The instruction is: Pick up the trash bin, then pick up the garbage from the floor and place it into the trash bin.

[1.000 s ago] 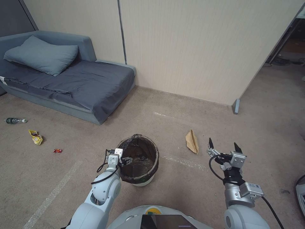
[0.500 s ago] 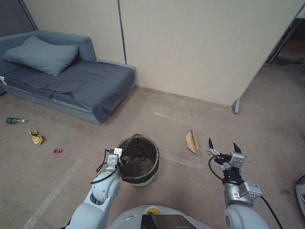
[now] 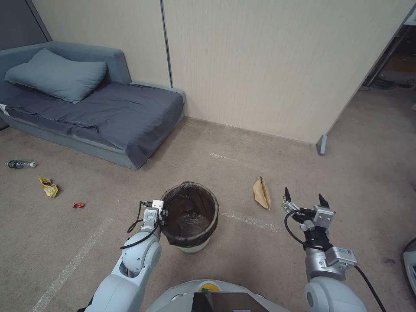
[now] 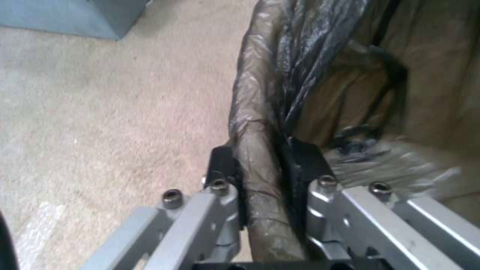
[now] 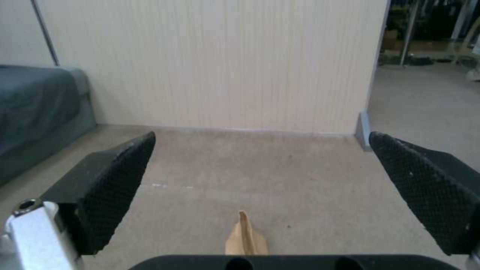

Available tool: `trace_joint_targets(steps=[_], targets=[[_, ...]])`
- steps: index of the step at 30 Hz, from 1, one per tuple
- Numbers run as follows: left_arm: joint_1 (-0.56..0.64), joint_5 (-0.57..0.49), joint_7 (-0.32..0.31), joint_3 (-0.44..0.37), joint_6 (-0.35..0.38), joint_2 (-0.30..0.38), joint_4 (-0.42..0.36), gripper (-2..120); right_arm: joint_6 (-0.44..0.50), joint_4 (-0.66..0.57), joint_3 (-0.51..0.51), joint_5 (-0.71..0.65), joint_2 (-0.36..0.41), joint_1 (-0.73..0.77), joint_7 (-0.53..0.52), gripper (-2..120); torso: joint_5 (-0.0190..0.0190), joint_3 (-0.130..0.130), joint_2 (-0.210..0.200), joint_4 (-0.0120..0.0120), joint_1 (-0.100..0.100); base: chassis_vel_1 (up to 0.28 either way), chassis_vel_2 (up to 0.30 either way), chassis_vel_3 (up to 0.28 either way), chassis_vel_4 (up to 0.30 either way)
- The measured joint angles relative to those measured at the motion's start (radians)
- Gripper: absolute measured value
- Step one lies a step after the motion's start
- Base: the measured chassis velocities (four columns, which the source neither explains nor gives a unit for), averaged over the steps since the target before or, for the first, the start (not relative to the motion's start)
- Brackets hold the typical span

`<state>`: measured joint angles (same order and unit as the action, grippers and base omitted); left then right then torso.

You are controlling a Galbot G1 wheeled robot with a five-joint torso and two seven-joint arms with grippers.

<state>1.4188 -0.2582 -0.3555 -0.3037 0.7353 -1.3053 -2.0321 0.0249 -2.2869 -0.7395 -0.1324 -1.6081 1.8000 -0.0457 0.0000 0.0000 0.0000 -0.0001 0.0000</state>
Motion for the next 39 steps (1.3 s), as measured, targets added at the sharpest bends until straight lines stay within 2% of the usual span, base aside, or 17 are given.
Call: trace_joint_targets(steps=[13, 22, 24, 25, 27, 39], targets=[[0.012, -0.014, 0.017, -0.009, 0.0, -0.001, -0.029, 11, 0.001, -0.009, 0.0, 0.0, 0.0, -0.002, -0.004, 100, -0.0002, 0.0, 0.0, 0.0001, 0.0, 0.0, 0.0, 0.0, 0.0], [0.061, 0.0, 0.058, -0.069, -0.005, -0.004, -0.159, 5, 0.001, -0.017, -0.012, -0.004, 0.0, -0.007, -0.007, 100, 0.0001, 0.0, 0.0, 0.0003, 0.0, 0.0, 0.0, 0.0, 0.0], [0.087, -0.001, 0.089, -0.102, -0.021, -0.002, -0.226, 5, 0.002, -0.019, -0.018, -0.01, 0.0, -0.009, -0.008, 100, 0.0, 0.0, 0.0, 0.0002, 0.0, 0.0, 0.0, 0.0, 0.0], [0.087, -0.001, 0.089, -0.102, -0.021, -0.002, -0.226, 5, 0.002, -0.019, -0.018, -0.01, 0.0, -0.009, -0.008, 100, 0.0, 0.0, 0.0, 0.0002, 0.0, 0.0, 0.0, 0.0, 0.0], [0.104, -0.012, 0.103, -0.128, -0.031, 0.001, -0.272, 5, 0.002, -0.02, -0.021, -0.015, 0.0, -0.011, -0.011, 100, 0.0, 0.0, 0.0, -0.0001, 0.0, 0.0, 0.0, 0.0, 0.0], [0.161, -0.089, 0.099, -0.176, -0.035, -0.017, -0.384, 5, -0.016, -0.029, -0.018, -0.017, 0.0, -0.013, -0.015, 100, 0.0, 0.0, 0.0, 0.0, 0.0, 0.0, 0.0, 0.0, 0.0]])
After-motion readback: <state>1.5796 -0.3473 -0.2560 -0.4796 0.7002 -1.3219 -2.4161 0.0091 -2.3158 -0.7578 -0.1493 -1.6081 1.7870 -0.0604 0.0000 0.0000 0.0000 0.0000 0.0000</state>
